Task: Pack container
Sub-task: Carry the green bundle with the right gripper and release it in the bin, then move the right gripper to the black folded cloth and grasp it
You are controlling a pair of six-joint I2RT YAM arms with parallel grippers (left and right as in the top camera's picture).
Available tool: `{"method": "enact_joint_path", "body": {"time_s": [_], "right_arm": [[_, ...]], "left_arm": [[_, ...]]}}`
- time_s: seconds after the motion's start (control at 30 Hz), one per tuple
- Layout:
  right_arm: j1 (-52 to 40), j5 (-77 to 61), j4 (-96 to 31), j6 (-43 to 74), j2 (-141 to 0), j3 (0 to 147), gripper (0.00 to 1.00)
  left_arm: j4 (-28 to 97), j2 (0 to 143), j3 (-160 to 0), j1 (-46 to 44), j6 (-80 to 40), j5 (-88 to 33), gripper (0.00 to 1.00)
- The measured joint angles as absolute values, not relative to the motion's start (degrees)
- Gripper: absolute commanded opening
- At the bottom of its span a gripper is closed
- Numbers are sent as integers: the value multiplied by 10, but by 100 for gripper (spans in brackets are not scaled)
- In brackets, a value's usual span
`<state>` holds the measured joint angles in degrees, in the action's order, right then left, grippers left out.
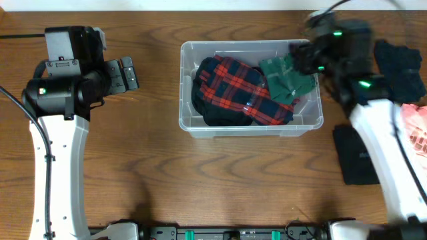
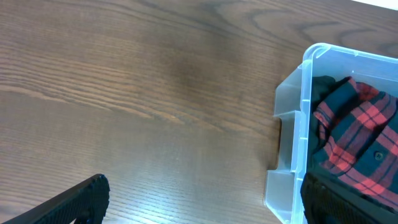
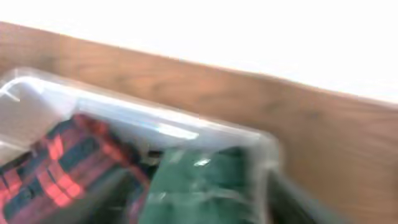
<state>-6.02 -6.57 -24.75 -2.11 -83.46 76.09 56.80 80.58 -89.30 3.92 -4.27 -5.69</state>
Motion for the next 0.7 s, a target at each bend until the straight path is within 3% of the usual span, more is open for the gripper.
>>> {"method": "enact_joint_path", "body": {"time_s": [0.13, 0.33, 0.7], "right_arm": [[18, -16, -376, -23, -769, 775, 79], [157, 17, -553, -4, -795, 746, 83], [314, 19, -505, 35, -840, 565, 85]], "left_arm": [[568, 806, -893, 39, -43, -57, 98], [568, 806, -893, 39, -43, -57, 98], [566, 806, -893, 39, -43, -57, 98]]}}
